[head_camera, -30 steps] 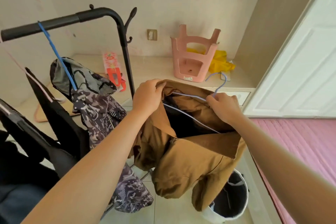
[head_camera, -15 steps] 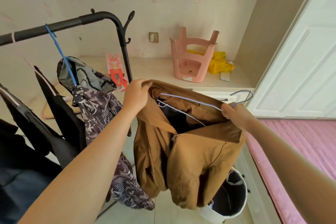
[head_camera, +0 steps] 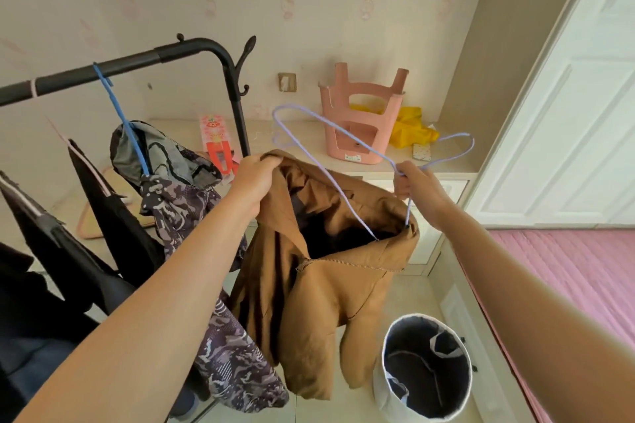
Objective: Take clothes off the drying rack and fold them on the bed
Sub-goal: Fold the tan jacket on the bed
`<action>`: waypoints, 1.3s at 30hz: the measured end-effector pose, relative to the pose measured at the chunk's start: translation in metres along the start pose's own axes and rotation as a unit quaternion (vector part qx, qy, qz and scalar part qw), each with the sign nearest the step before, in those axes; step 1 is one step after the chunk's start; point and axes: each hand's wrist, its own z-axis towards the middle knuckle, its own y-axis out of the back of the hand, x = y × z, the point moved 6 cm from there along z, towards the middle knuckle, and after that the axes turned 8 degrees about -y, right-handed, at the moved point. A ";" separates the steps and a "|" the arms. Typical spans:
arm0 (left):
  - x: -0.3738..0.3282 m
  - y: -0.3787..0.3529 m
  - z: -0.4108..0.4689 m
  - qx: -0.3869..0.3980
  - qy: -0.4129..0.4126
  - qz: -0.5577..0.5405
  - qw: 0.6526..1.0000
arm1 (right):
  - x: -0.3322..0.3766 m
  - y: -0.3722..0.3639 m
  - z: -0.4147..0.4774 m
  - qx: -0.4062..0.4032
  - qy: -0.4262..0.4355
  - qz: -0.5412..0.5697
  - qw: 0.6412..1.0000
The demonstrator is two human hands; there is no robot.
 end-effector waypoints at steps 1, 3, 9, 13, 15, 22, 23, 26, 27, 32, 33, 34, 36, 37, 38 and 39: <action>0.002 0.003 0.001 -0.002 0.005 -0.014 1.000 | 0.010 -0.007 0.003 -0.004 0.006 0.020 1.000; 0.008 0.003 0.000 -0.009 0.012 -0.019 1.000 | 0.028 -0.013 0.007 -0.010 0.025 0.037 0.999; 0.018 0.027 0.002 -0.033 -0.008 0.019 0.999 | 0.082 -0.063 0.024 -0.038 0.152 -0.240 0.958; 0.022 0.045 0.004 -0.050 -0.012 0.020 0.998 | 0.092 -0.114 0.039 0.000 0.190 -0.370 0.909; 0.023 0.052 0.006 -0.049 -0.020 0.027 0.998 | 0.094 -0.134 0.046 0.033 0.176 -0.381 0.907; 0.035 0.099 0.025 -0.069 -0.003 0.046 0.997 | 0.146 -0.211 0.058 0.004 0.240 -0.333 0.912; 0.035 0.103 0.028 -0.068 -0.004 0.049 0.997 | 0.154 -0.223 0.059 0.004 0.256 -0.330 0.909; 0.033 0.114 0.034 -0.058 -0.016 0.057 0.997 | 0.175 -0.260 0.064 0.006 0.285 -0.316 0.905; 0.031 0.117 0.035 -0.055 -0.025 0.057 0.997 | 0.180 -0.271 0.068 0.007 0.285 -0.307 0.908; 0.028 0.125 0.035 -0.061 -0.072 0.049 0.994 | 0.180 -0.313 0.092 0.032 0.247 -0.289 0.924; 0.031 0.127 0.035 -0.064 -0.075 0.044 0.994 | 0.177 -0.319 0.096 0.036 0.238 -0.289 0.927; 0.033 0.129 0.035 -0.069 -0.079 0.041 0.994 | 0.174 -0.322 0.099 0.036 0.230 -0.292 0.928; 0.038 0.132 0.035 -0.077 -0.087 0.037 0.993 | 0.167 -0.328 0.107 0.032 0.211 -0.286 0.934; 0.040 0.133 0.034 -0.078 -0.089 0.036 0.992 | 0.165 -0.329 0.109 0.030 0.202 -0.277 0.939; 0.042 0.133 0.034 -0.077 -0.089 0.035 0.992 | 0.162 -0.330 0.111 0.028 0.195 -0.273 0.942; 0.045 0.133 0.034 -0.074 -0.087 0.035 0.993 | 0.158 -0.331 0.113 0.024 0.192 -0.274 0.942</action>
